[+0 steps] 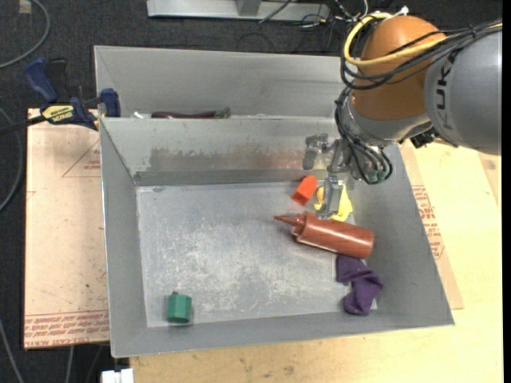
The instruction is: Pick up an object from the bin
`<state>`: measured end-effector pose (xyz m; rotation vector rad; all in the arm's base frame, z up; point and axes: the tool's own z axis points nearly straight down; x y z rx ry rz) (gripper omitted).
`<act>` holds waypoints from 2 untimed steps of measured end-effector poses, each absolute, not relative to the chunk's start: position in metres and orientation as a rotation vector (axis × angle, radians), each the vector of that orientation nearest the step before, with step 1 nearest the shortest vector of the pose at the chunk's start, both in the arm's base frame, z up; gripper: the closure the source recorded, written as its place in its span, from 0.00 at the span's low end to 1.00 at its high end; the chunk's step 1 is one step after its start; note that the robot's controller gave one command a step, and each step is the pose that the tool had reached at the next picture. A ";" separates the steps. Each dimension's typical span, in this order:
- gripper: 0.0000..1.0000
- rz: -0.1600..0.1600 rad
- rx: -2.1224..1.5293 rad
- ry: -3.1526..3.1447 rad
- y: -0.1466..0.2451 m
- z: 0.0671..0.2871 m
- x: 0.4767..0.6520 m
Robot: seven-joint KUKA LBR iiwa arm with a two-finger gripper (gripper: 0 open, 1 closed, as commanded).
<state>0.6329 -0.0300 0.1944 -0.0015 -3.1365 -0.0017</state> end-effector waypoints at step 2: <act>0.00 -0.002 0.103 -3.147 -0.058 0.163 0.638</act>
Offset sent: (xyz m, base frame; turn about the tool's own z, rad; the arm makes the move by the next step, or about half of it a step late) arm 0.0032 -0.0561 -0.0682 -0.1151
